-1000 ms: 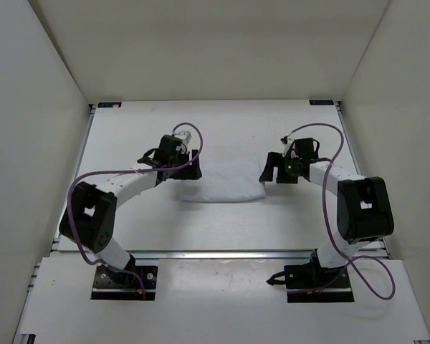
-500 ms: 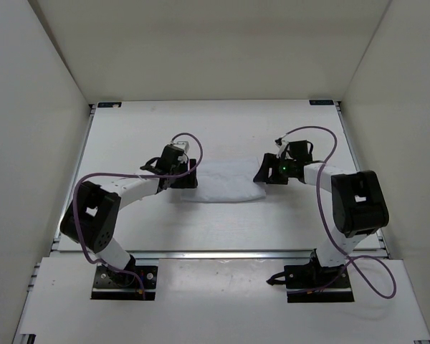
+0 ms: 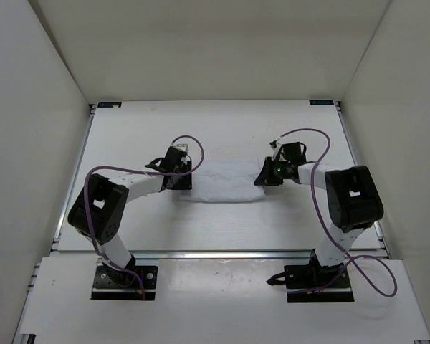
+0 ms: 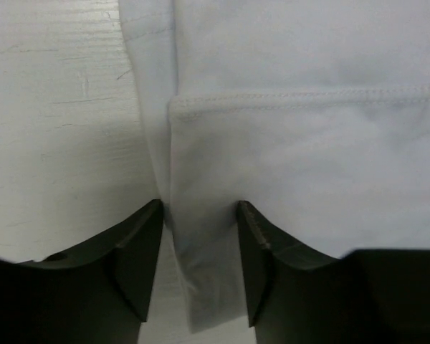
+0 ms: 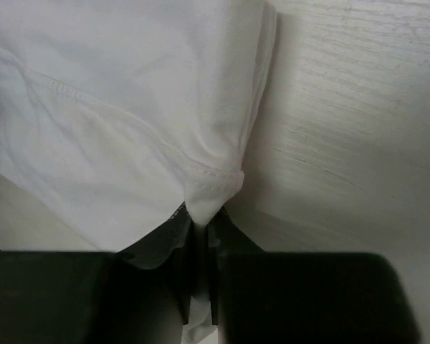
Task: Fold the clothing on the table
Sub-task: Fold the skirt
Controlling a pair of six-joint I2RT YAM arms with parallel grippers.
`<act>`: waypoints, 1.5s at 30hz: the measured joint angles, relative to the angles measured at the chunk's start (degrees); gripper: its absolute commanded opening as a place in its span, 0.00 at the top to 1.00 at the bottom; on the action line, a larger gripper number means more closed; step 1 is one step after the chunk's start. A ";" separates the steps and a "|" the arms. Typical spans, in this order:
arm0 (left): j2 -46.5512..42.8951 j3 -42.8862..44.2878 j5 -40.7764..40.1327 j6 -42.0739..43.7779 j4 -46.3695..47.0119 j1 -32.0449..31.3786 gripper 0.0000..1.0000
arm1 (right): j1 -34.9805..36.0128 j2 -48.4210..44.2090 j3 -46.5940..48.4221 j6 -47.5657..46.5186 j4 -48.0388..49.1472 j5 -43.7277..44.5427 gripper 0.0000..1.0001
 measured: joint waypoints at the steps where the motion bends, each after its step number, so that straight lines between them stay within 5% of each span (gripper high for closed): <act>1: 0.20 0.15 0.04 -0.09 -0.02 0.00 0.55 | 0.15 0.09 -0.07 0.31 0.00 0.11 1.00; 5: 1.16 0.79 0.94 -0.44 0.00 0.00 0.84 | 0.33 0.11 -0.07 0.83 -0.37 0.37 1.00; 8: 2.36 2.03 1.99 -0.63 0.04 -0.24 0.90 | 0.15 0.11 1.05 0.44 -2.73 0.92 1.00; 20: 9.35 7.15 11.43 -6.10 6.43 -2.45 0.95 | 3.10 -0.07 22.34 -2.64 -21.29 6.25 1.00; 27: 11.63 7.34 17.20 -9.44 11.19 -3.21 0.97 | 12.13 1.75 30.10 0.09 -21.31 3.26 1.00; 42: 12.31 1.77 27.34 -14.51 21.53 0.57 0.98 | 21.40 13.92 30.80 7.21 -16.22 -3.50 1.00; 45: 12.26 1.09 28.94 -15.02 22.08 1.60 0.90 | 21.97 15.41 33.16 7.02 -17.84 -3.08 0.70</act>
